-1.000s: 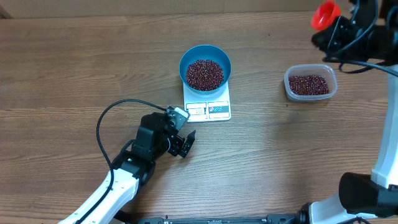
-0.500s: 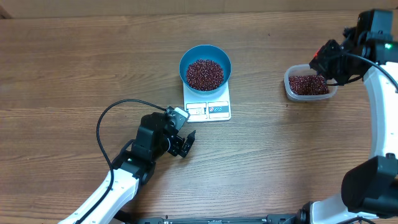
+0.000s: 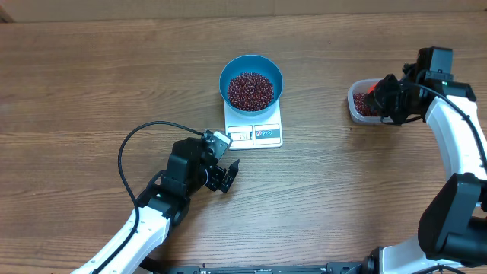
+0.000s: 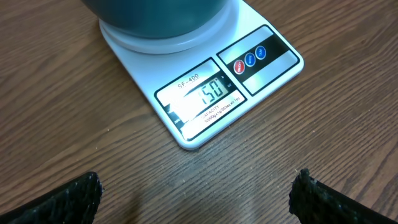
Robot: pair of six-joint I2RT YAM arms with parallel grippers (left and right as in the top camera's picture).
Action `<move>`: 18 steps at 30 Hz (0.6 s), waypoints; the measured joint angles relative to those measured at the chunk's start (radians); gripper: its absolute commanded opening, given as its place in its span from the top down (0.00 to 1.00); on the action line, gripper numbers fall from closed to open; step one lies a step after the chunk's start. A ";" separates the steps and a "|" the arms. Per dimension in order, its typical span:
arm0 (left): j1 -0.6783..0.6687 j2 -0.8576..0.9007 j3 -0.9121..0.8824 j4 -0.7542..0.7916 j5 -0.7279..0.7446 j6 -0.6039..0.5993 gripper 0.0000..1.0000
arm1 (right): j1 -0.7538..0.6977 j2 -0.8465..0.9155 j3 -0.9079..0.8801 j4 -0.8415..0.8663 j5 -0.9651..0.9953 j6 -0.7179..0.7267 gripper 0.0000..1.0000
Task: Scoop item into bowl and weigh 150g on scale
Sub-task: 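Carry the red scoop right back to the bean container, then lower the red scoop into the container and open the right gripper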
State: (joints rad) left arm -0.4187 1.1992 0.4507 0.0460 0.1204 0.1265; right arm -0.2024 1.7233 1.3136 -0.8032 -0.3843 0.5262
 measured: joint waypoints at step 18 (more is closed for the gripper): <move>0.000 0.000 0.000 0.000 0.000 0.000 0.01 | 0.000 0.000 -0.087 0.032 -0.073 0.025 0.50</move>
State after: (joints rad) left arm -0.4187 1.1992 0.4507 0.0460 0.1204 0.1265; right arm -0.2024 1.7237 1.2266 -0.7712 -0.4576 0.5514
